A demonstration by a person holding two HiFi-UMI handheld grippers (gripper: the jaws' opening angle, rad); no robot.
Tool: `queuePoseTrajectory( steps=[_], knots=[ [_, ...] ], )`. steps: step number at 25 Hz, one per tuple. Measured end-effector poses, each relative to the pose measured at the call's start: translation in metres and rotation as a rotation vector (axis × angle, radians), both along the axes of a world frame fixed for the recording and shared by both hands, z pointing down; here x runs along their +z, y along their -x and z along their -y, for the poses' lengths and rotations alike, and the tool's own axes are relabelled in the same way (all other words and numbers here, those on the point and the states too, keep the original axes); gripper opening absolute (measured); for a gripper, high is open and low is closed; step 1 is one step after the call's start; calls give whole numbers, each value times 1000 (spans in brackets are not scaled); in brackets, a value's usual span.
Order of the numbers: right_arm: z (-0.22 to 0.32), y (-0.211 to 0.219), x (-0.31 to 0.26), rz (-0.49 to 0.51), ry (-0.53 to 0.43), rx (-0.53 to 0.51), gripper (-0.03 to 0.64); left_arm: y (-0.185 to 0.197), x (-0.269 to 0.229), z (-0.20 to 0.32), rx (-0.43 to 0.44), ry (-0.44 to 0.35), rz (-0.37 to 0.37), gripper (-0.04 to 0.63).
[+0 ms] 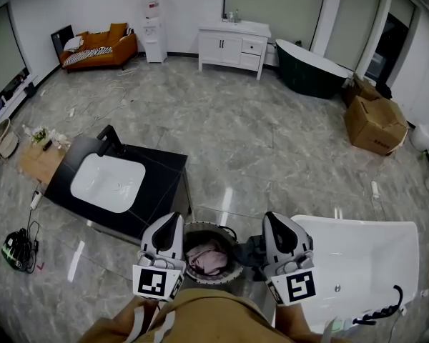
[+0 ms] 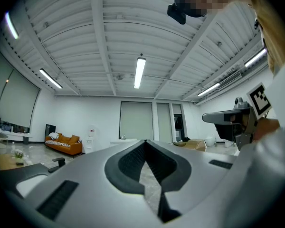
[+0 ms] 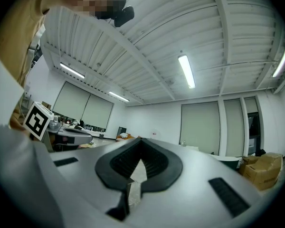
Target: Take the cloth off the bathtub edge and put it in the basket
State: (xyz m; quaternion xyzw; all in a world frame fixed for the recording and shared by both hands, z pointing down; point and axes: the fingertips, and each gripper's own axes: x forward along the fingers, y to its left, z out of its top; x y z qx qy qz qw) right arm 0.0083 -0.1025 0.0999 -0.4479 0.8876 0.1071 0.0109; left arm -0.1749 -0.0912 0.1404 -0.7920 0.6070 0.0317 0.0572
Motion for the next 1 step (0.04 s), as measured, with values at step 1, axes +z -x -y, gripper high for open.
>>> queuePoseTrajectory(
  steps=[1],
  knots=[
    [0,1,1,-1,2,-1,6,1,1,-1,-1,2,0,3]
  ],
)
